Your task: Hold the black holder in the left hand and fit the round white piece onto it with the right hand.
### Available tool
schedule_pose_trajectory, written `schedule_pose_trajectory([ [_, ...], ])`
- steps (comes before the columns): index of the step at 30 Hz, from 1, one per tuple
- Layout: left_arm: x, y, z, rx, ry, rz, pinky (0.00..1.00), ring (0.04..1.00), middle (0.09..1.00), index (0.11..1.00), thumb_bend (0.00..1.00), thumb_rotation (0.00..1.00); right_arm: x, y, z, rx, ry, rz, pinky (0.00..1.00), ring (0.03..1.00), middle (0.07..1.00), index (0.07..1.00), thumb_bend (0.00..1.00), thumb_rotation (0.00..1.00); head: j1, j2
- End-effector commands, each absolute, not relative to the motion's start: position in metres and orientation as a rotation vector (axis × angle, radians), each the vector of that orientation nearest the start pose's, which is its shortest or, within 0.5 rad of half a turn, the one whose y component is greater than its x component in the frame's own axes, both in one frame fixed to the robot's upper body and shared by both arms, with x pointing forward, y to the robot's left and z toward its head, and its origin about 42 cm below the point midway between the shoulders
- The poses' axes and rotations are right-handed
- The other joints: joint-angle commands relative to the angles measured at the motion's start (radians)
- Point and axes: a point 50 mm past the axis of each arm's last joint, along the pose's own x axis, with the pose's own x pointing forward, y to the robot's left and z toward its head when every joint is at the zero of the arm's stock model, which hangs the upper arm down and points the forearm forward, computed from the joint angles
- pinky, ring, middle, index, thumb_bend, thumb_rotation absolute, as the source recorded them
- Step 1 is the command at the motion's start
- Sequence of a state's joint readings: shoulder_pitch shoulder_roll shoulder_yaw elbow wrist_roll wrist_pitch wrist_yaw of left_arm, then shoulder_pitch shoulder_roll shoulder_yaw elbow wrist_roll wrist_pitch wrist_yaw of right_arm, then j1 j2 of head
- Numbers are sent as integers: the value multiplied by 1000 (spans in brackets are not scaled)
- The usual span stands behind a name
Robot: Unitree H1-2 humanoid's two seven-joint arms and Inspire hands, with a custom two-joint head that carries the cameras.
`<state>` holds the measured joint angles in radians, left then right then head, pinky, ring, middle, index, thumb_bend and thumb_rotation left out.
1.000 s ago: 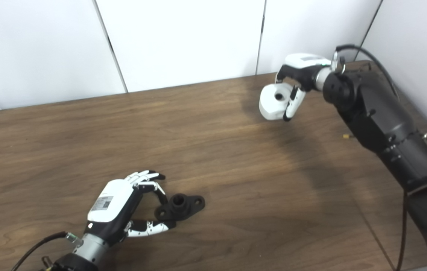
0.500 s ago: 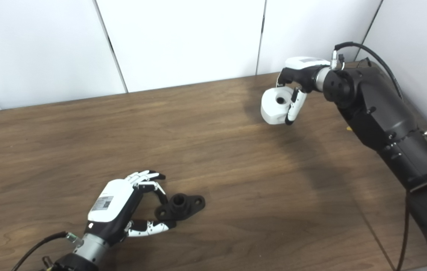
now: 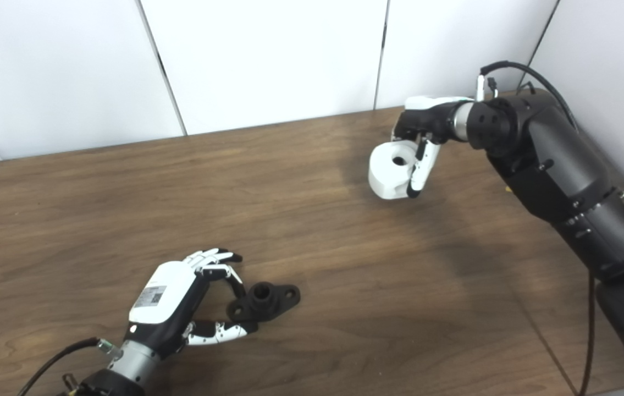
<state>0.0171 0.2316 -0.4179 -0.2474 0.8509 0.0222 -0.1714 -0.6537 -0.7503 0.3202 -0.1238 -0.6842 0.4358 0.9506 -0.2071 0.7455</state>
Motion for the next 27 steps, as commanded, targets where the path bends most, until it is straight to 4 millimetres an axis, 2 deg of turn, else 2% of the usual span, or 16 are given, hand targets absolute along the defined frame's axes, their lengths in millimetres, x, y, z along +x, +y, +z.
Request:
schedule_pose_trajectory([
  [1, 247, 159, 120, 1063, -183, -533, 883, 884, 825, 489, 512, 51, 406, -312, 360, -1481, 190, 464, 828, 824, 784, 484, 523, 132, 2, 1],
  [8, 248, 154, 119, 1061, -190, -531, 879, 882, 825, 489, 512, 51, 377, -270, 375, -1574, 38, 595, 811, 851, 783, 486, 522, 136, 23, 5],
  [13, 249, 149, 119, 1064, -193, -528, 878, 884, 824, 489, 512, 51, 359, -253, 378, -1583, -40, 650, 767, 889, 796, 486, 521, 136, 41, 11],
  [17, 251, 146, 119, 1065, -192, -527, 880, 885, 826, 489, 513, 51, 348, -242, 375, -1564, -45, 690, 742, 867, 797, 485, 521, 136, 48, 11],
  [20, 252, 144, 118, 1065, -189, -528, 878, 884, 825, 489, 513, 51, 343, -232, 370, -1540, -43, 733, 770, 854, 787, 484, 521, 134, 50, 13],
  [27, 253, 138, 118, 1070, -194, -523, 876, 882, 821, 489, 513, 51, 334, -200, 359, -1511, -80, 810, 732, 839, 790, 485, 521, 134, 63, 16],
])
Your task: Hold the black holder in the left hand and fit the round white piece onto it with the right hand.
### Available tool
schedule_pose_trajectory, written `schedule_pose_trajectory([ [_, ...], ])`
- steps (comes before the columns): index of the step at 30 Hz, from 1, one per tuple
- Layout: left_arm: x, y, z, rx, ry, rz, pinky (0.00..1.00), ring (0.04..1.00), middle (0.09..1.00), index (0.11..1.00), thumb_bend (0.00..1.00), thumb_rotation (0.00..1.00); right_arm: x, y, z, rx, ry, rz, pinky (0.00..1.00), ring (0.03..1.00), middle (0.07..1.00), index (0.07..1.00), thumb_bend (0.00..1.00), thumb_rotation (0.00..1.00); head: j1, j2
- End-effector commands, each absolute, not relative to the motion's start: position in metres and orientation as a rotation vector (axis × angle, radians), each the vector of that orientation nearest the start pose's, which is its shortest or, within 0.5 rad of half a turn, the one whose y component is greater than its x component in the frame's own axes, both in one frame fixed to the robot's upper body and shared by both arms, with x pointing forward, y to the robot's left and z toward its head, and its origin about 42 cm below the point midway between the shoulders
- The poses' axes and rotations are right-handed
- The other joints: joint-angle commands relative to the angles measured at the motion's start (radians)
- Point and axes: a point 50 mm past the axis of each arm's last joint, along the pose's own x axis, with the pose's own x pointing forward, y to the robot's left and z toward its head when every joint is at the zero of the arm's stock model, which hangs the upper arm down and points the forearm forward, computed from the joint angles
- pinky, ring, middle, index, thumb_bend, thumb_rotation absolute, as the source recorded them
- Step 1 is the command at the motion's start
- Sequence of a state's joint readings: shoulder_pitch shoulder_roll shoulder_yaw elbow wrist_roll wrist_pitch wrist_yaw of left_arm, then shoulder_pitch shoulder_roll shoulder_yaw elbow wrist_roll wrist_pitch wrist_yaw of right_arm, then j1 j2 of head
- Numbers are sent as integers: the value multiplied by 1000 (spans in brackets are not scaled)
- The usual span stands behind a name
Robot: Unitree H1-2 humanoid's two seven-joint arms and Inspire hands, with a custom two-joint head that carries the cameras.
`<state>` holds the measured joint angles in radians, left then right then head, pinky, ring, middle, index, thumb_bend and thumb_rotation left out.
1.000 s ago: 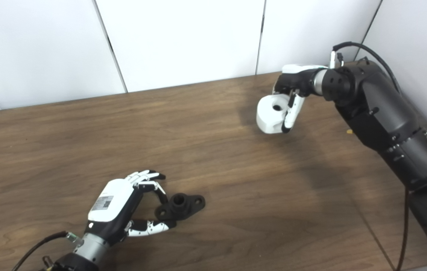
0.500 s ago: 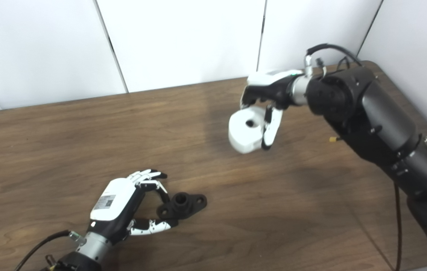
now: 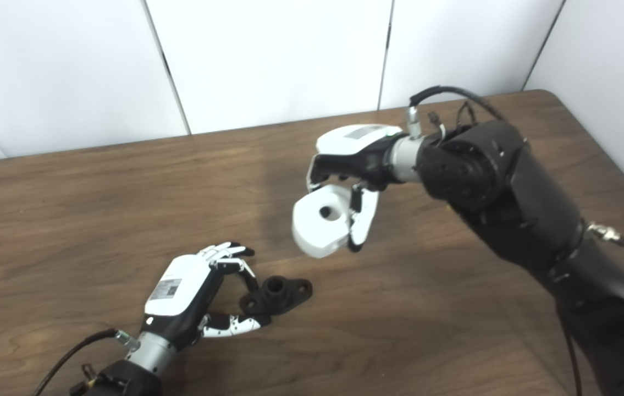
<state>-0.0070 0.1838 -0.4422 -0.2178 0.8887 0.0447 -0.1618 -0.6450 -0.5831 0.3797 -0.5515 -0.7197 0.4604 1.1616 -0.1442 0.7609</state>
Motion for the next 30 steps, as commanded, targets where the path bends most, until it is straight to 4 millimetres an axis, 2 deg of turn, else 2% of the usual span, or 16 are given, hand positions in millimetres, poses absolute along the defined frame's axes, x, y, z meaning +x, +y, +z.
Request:
schedule_pose_trajectory([
  [1, 253, 137, 117, 1072, -196, -521, 874, 881, 821, 489, 513, 51, 334, -197, 357, -1511, -86, 814, 724, 837, 792, 485, 521, 133, 0, 3],
  [4, 255, 135, 117, 1077, -197, -516, 872, 880, 820, 489, 513, 51, 333, -186, 352, -1511, -97, 831, 668, 820, 800, 485, 520, 134, 0, 4],
  [11, 256, 126, 119, 1062, -190, -524, 881, 890, 827, 489, 513, 50, 332, -172, 338, -1520, -111, 847, 674, 819, 805, 485, 520, 133, 18, 16],
  [18, 259, 118, 120, 1057, -200, -520, 873, 880, 822, 489, 514, 50, 331, -169, 332, -1528, -97, 876, 625, 798, 818, 487, 519, 131, 31, 30],
  [23, 261, 113, 122, 1059, -192, -524, 878, 882, 826, 489, 513, 51, 328, -168, 324, -1507, -79, 905, 635, 811, 814, 486, 520, 131, 38, 37],
  [30, 262, 109, 125, 1064, -189, -521, 878, 882, 827, 489, 512, 52, 330, -169, 322, -1496, -34, 934, 611, 746, 698, 485, 519, 130, 40, 49],
])
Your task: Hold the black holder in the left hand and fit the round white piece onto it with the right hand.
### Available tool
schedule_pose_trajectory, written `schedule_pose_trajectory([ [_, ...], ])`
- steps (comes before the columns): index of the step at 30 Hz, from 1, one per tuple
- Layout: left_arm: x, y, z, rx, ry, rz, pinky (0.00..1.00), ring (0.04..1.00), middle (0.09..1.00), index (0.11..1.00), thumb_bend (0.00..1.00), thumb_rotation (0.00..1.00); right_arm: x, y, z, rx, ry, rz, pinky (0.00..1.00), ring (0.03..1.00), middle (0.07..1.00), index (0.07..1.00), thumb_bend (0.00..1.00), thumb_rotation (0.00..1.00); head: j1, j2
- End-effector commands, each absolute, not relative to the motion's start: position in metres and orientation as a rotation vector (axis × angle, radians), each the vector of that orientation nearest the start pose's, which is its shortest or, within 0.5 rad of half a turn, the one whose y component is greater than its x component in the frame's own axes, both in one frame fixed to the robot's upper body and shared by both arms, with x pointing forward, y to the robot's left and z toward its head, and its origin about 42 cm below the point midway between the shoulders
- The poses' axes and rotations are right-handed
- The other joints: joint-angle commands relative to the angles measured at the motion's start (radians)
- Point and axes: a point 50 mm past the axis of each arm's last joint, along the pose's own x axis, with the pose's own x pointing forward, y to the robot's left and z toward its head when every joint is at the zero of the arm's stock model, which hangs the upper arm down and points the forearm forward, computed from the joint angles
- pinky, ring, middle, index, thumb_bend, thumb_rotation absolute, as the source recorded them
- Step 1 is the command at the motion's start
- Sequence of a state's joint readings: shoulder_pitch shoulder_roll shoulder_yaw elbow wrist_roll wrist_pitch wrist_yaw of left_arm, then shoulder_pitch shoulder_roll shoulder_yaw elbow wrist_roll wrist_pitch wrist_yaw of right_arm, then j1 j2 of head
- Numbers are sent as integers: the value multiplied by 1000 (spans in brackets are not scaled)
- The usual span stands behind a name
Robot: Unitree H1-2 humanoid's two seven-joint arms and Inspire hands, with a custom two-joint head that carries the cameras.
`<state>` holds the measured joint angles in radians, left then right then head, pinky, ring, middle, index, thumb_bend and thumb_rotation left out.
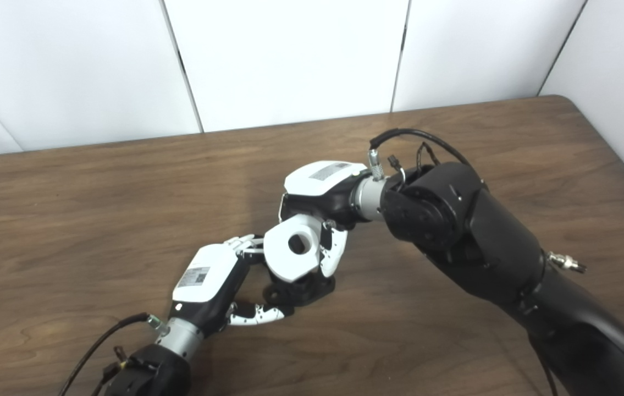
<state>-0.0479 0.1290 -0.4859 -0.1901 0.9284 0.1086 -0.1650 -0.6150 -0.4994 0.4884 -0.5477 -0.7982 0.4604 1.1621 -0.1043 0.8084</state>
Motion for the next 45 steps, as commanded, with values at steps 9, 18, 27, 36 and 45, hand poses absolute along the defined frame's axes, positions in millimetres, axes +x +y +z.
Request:
schedule_pose_trajectory([
  [9, 264, 106, 126, 1074, -190, -520, 880, 881, 825, 489, 512, 53, 335, -172, 336, -1512, -46, 949, 687, 793, 745, 486, 518, 132, 2, 7],
  [18, 265, 105, 124, 1074, -182, -521, 884, 884, 826, 489, 512, 53, 345, -172, 359, -1528, -102, 894, 697, 858, 811, 486, 519, 137, 4, -1],
  [27, 266, 104, 121, 1080, -186, -520, 871, 878, 823, 489, 513, 53, 356, -169, 374, -1515, -128, 860, 731, 873, 818, 485, 521, 135, 4, -4],
  [36, 267, 105, 123, 1084, -186, -519, 875, 880, 825, 490, 512, 54, 358, -172, 379, -1528, -95, 913, 713, 782, 746, 484, 522, 131, -4, 10],
  [45, 267, 106, 126, 1078, -191, -520, 876, 883, 825, 489, 512, 53, 368, -175, 377, -1598, -12, 1013, 683, 736, 715, 483, 518, 131, -7, 22],
])
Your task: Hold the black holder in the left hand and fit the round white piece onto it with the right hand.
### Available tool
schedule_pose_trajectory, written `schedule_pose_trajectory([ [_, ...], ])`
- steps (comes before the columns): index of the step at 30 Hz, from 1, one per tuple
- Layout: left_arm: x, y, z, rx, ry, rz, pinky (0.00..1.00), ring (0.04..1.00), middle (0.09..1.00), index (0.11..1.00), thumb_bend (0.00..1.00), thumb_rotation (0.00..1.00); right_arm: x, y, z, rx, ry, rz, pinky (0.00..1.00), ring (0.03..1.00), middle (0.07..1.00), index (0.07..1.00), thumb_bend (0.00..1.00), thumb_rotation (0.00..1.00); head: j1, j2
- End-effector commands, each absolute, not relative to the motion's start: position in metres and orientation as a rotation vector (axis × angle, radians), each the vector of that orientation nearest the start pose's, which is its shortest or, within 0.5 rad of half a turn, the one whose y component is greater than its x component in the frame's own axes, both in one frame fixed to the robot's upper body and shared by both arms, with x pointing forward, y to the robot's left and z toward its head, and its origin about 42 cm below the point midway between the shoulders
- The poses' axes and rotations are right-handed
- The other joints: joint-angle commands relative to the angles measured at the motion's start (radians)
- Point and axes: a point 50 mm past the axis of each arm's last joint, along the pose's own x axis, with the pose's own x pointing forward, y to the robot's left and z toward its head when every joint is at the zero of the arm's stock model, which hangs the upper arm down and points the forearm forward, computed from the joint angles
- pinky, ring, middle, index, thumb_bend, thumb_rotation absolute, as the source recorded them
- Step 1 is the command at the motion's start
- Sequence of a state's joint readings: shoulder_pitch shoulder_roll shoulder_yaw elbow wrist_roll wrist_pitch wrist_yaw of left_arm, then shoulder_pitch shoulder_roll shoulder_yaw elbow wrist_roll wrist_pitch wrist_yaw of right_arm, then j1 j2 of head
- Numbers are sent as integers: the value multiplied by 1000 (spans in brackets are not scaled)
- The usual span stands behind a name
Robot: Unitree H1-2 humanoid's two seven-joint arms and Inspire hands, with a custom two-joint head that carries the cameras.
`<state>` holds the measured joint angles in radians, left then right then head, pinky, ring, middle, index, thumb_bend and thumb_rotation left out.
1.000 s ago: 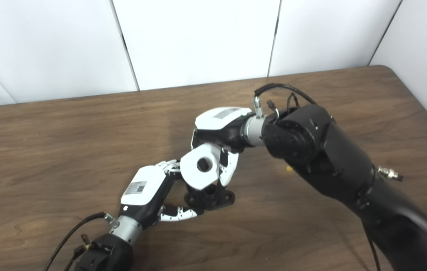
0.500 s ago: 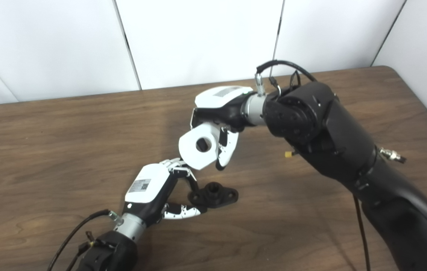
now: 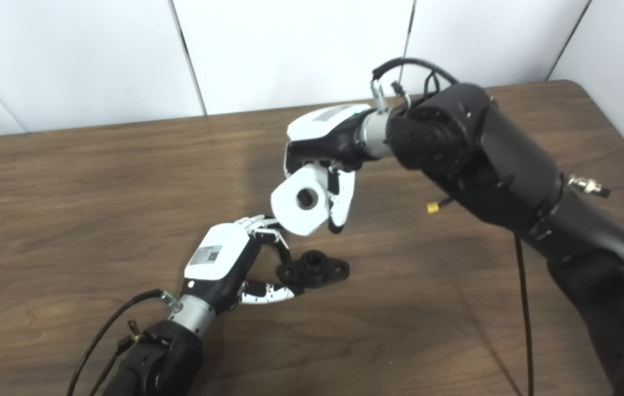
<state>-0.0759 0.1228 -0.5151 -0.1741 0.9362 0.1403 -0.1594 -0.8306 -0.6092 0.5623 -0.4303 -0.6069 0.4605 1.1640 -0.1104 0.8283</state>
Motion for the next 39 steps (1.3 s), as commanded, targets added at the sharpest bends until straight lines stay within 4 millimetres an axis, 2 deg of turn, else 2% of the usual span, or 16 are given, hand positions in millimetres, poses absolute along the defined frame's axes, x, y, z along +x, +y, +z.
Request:
schedule_pose_trajectory([
  [1, 267, 106, 126, 1078, -191, -520, 876, 883, 825, 489, 512, 52, 369, -175, 377, -1603, -4, 1020, 679, 730, 710, 483, 518, 131, -2, 3],
  [9, 266, 108, 127, 1082, -190, -523, 879, 886, 827, 489, 512, 53, 374, -179, 374, -1587, 40, 1077, 777, 778, 750, 483, 520, 133, -6, 9],
  [14, 266, 108, 129, 1080, -191, -523, 879, 885, 826, 489, 512, 52, 377, -183, 366, -1558, 75, 1087, 796, 794, 765, 485, 518, 136, -6, 11],
  [17, 266, 107, 129, 1078, -187, -524, 880, 887, 827, 489, 512, 52, 379, -188, 359, -1480, 88, 1086, 799, 805, 779, 486, 516, 136, -2, 16],
  [24, 266, 108, 129, 1085, -191, -525, 878, 884, 828, 489, 512, 53, 387, -203, 347, -1348, 136, 1064, 916, 873, 817, 485, 513, 144, -5, 19],
  [34, 266, 109, 130, 1083, -190, -522, 880, 885, 825, 489, 512, 53, 414, -225, 342, -1169, 268, 1184, 935, 875, 822, 486, 511, 145, -6, 24],
  [39, 265, 110, 131, 1080, -197, -520, 878, 883, 823, 489, 513, 52, 421, -231, 342, -1161, 321, 1210, 950, 872, 816, 485, 512, 143, -10, 26],
])
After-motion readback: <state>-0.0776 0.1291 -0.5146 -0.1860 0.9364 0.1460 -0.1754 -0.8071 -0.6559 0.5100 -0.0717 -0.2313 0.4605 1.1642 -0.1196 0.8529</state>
